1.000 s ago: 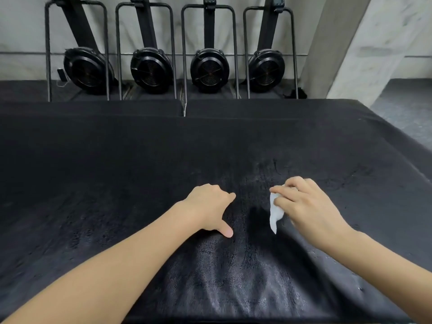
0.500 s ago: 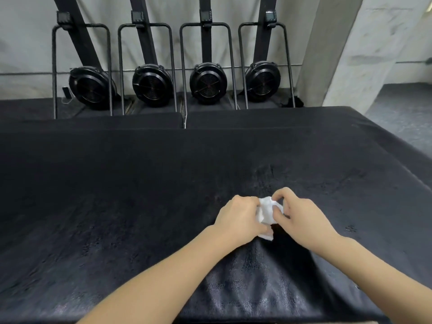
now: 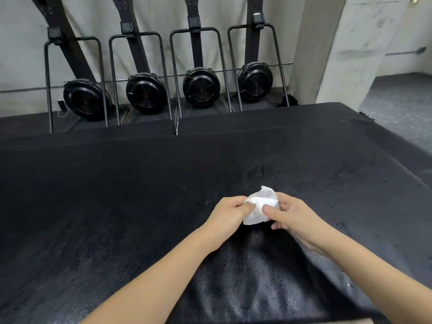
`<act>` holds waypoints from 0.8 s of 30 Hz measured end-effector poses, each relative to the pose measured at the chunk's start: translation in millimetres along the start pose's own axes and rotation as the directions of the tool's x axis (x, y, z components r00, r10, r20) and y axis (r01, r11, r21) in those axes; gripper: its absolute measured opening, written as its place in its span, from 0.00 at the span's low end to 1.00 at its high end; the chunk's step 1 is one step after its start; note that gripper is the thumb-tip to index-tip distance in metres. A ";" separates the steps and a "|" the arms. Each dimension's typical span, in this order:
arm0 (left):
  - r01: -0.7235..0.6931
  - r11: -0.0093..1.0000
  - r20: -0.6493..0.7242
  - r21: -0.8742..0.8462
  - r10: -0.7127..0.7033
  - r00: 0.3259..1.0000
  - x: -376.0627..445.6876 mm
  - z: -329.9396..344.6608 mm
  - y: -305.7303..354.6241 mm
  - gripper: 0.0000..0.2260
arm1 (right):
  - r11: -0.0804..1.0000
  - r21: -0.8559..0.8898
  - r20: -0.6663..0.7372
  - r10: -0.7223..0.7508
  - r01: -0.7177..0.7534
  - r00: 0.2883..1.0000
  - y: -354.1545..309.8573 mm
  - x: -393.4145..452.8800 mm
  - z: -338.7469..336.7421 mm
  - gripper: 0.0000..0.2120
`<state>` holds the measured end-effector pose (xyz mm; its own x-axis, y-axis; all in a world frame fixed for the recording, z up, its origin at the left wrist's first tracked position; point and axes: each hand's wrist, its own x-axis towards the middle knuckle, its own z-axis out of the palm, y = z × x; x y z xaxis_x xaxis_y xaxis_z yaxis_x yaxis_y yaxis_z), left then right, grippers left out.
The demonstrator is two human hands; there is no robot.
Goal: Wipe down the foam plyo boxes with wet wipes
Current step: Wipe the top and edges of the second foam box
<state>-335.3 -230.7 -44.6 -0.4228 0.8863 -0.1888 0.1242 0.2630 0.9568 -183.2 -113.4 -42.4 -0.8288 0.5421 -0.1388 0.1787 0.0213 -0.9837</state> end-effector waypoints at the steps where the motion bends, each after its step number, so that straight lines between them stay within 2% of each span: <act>1: -0.007 0.999 -0.015 -0.031 0.006 1.000 -0.7 0.2 -0.5 0.11 | 1.000 0.008 0.008 -0.004 0.004 1.000 0.8 0.3 0.4 0.23; 5: -0.040 0.992 -0.074 -0.117 0.031 0.997 -6.2 3.7 -3.4 0.06 | 1.000 0.014 0.026 -0.011 0.011 1.000 2.1 -1.2 0.0 0.25; 7: -0.036 0.991 -0.067 -0.130 0.027 0.997 -10.1 6.2 -2.2 0.10 | 0.999 0.054 0.062 0.002 -0.005 0.998 2.5 -3.5 -1.3 0.25; 9: -0.046 0.994 -0.072 -0.099 0.039 0.997 -13.8 8.0 -1.4 0.11 | 0.997 0.076 0.039 0.000 -0.003 0.999 5.2 -4.5 -1.9 0.19; 11: -0.067 0.997 -0.074 -0.040 0.063 0.995 -17.4 9.4 -0.3 0.08 | 0.996 0.088 -0.022 -0.016 0.018 1.000 7.6 -5.3 -2.6 0.08; 12: -0.073 0.997 -0.059 -0.025 0.071 0.996 -19.1 9.6 0.1 0.06 | 0.997 0.063 -0.049 -0.033 0.036 0.998 8.3 -6.6 -3.4 0.04; 15: -0.096 0.995 -0.020 -0.024 0.096 0.995 -23.9 10.0 -2.7 0.04 | 0.978 -0.164 -0.089 -0.144 0.128 0.986 8.0 -12.5 -6.0 0.09; 16: -0.128 0.991 -0.021 0.025 0.128 0.992 -25.0 8.7 -6.0 0.05 | 0.946 -0.275 -0.091 -0.204 0.173 0.975 7.5 -14.5 -6.4 0.13; 18: -0.239 0.925 -0.012 0.294 0.254 0.967 -25.0 4.1 -17.0 0.11 | 0.853 -0.451 -0.036 -0.310 0.261 0.950 9.6 -18.3 -7.1 0.17; 20: -0.326 0.728 0.080 0.603 0.351 0.933 -23.3 -2.3 -26.7 0.12 | 0.735 -0.596 0.098 -0.334 0.325 0.937 15.4 -22.2 -8.7 0.15; 22: -0.358 0.612 0.175 0.706 0.339 0.924 -23.9 -9.0 -30.0 0.12 | 0.592 -0.713 0.254 -0.282 0.376 0.925 19.7 -26.2 -9.6 0.11; 24: -0.347 0.589 0.171 0.730 0.335 0.927 -24.7 -14.6 -29.6 0.13 | 0.546 -0.755 0.295 -0.212 0.363 0.932 21.4 -31.0 -7.6 0.09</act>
<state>-341.7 -266.0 -65.0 -0.1972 0.9745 0.1075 0.8748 0.1254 0.4680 -149.7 -123.3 -58.3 -0.9664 0.2530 0.0452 0.1972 0.8429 -0.5007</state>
